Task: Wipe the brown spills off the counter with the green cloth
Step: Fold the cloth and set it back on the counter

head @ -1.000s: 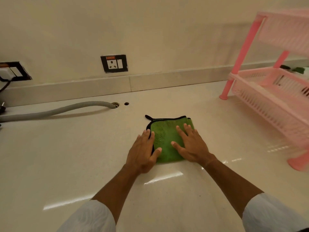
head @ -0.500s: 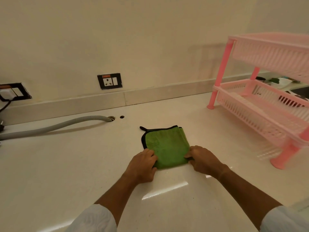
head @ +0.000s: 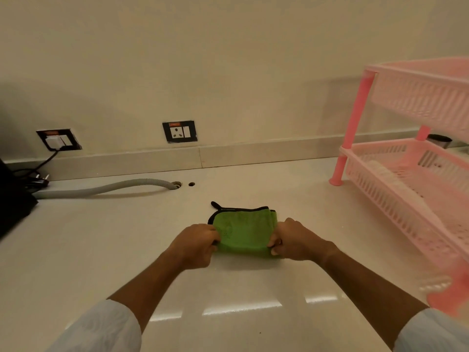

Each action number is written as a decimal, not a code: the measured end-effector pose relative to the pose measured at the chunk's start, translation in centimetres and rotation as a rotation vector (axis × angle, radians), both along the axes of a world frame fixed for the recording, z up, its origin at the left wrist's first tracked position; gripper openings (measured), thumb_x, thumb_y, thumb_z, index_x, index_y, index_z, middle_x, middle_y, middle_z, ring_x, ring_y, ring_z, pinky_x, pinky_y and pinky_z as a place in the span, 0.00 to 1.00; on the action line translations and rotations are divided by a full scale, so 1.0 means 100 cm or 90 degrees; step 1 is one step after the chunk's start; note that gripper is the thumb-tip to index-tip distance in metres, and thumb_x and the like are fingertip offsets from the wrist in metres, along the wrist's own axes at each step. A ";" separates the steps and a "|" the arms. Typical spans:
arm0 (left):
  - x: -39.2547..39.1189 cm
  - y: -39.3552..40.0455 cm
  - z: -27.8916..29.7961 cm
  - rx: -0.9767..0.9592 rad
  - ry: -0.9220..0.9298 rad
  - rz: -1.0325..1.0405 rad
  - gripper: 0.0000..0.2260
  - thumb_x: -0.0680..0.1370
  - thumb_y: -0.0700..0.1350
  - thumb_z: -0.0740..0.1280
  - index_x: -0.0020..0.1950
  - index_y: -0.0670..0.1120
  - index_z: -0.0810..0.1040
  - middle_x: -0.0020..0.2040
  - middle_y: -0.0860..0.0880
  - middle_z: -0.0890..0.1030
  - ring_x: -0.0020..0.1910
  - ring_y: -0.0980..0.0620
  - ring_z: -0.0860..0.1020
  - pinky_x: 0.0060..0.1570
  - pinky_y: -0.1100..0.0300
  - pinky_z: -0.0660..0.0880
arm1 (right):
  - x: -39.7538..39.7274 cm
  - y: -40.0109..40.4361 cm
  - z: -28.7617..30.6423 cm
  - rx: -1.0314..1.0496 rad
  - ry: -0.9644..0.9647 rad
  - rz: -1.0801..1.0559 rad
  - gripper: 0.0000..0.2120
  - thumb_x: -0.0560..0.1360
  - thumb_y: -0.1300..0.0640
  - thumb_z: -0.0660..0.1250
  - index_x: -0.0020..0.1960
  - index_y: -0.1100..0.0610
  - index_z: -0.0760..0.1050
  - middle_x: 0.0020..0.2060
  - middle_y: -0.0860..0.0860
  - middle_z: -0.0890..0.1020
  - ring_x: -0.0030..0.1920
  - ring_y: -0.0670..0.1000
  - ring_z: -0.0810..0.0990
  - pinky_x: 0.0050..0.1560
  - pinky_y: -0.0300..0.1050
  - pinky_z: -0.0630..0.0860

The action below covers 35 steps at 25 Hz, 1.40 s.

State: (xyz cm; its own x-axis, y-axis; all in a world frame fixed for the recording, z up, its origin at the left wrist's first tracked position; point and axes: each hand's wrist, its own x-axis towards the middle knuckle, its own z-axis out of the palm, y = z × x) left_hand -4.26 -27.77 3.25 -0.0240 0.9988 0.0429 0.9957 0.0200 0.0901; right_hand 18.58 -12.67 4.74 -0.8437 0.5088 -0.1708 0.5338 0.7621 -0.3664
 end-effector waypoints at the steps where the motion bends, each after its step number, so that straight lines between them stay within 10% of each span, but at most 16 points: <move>1: 0.000 0.003 0.007 0.013 -0.006 0.016 0.05 0.72 0.42 0.63 0.41 0.45 0.79 0.40 0.47 0.79 0.39 0.46 0.76 0.36 0.52 0.73 | -0.002 0.008 0.009 -0.006 0.011 0.006 0.10 0.71 0.60 0.72 0.52 0.56 0.84 0.48 0.51 0.87 0.50 0.51 0.83 0.42 0.32 0.69; 21: 0.001 0.156 0.134 0.168 -0.068 0.036 0.07 0.71 0.40 0.71 0.48 0.44 0.85 0.42 0.48 0.86 0.37 0.51 0.79 0.42 0.55 0.78 | 0.003 0.174 0.147 0.032 0.163 -0.058 0.08 0.68 0.62 0.77 0.48 0.57 0.86 0.41 0.51 0.87 0.40 0.45 0.83 0.44 0.37 0.78; 35: 0.001 0.321 0.118 0.253 -0.018 0.086 0.08 0.74 0.38 0.65 0.49 0.41 0.82 0.46 0.41 0.82 0.46 0.40 0.78 0.46 0.47 0.76 | -0.005 0.294 0.107 0.268 0.364 -0.197 0.09 0.70 0.66 0.71 0.49 0.61 0.85 0.46 0.59 0.87 0.48 0.57 0.84 0.55 0.46 0.78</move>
